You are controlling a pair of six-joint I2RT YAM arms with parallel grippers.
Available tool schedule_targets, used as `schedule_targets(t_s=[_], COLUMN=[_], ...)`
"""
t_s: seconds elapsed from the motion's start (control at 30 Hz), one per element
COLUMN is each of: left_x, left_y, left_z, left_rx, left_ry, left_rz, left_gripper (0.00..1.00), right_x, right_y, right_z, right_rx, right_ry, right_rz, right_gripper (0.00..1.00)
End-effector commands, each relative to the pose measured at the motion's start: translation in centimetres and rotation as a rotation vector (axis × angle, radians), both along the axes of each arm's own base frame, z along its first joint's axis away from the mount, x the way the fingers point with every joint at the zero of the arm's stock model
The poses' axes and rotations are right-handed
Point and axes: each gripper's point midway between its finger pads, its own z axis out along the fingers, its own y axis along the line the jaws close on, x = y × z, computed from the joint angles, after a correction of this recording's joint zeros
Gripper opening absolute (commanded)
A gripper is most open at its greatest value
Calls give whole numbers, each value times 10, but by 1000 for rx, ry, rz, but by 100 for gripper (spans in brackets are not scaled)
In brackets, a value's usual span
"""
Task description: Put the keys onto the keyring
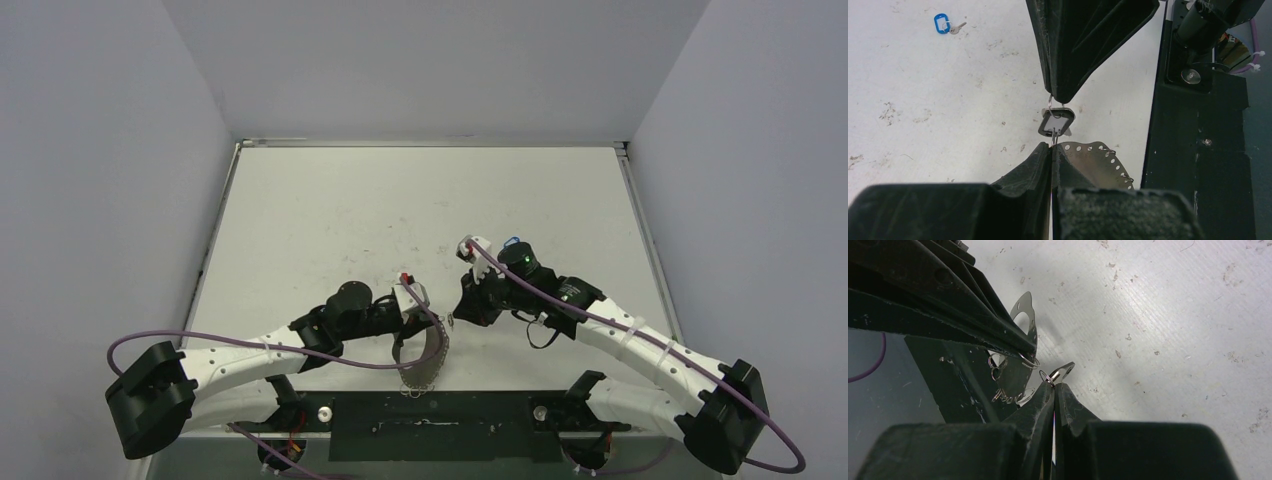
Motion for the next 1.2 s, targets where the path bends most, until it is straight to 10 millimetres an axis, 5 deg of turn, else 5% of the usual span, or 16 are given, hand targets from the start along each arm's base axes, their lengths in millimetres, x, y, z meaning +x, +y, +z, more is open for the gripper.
schedule_targets(t_s=[0.0, 0.6, 1.17], left_x=[6, 3, 3], left_y=[-10, -9, -9], left_z=[35, 36, 38], left_rx=[-88, -80, -82], left_ry=[-56, -51, -56], left_rz=[7, -4, -1], left_gripper=[0, 0, 0], right_x=[6, -2, 7], right_y=[8, 25, 12], right_z=[18, 25, 7], right_rx=[21, 23, -82], right_ry=[-69, -95, -107], right_rz=[29, 79, 28], right_gripper=[0, 0, 0])
